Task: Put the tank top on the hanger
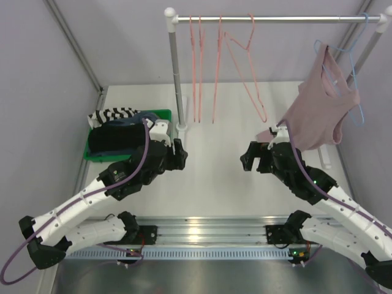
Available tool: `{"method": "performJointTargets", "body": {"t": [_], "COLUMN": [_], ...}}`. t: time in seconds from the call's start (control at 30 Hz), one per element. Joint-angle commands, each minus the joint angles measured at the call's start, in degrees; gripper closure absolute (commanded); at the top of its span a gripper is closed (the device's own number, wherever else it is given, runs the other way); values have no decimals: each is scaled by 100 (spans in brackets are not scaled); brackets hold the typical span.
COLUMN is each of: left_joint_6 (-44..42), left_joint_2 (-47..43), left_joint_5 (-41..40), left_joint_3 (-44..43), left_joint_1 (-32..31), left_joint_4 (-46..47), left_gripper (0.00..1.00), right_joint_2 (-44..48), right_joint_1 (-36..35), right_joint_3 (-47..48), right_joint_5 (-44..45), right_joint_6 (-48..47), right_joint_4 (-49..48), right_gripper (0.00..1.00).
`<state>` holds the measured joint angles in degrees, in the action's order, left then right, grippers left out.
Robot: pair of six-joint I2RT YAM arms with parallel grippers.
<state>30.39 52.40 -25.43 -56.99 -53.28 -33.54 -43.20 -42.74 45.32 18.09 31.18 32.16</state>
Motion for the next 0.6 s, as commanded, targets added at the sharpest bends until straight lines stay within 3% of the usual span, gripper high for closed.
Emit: {"method": "performJointTargets", "body": {"t": [0.0, 0.3, 0.4, 0.5, 0.57], "left_joint_6": [72, 238, 475, 669, 661], "left_joint_2": [16, 51, 200, 568, 876], "left_joint_5": [-120, -348, -839, -1157, -930], "left_joint_3": [-84, -102, -285, -479, -515], "left_joint_1": [28, 28, 98, 571, 1317], "left_joint_4": [49, -56, -336, -670, -645], "left_gripper": [33, 33, 32, 29, 29], "right_joint_2": [66, 92, 58, 31, 48], "right_joint_1": [-50, -50, -59, -59, -50], "right_joint_3": [91, 56, 38, 30, 21], "right_joint_5": [11, -191, -253, -332, -393], "right_joint_6": [-121, -235, -253, -226, -191], "right_joint_4": [-211, -228, -228, -254, -246], "right_gripper": [0, 0, 0, 0, 0]}}
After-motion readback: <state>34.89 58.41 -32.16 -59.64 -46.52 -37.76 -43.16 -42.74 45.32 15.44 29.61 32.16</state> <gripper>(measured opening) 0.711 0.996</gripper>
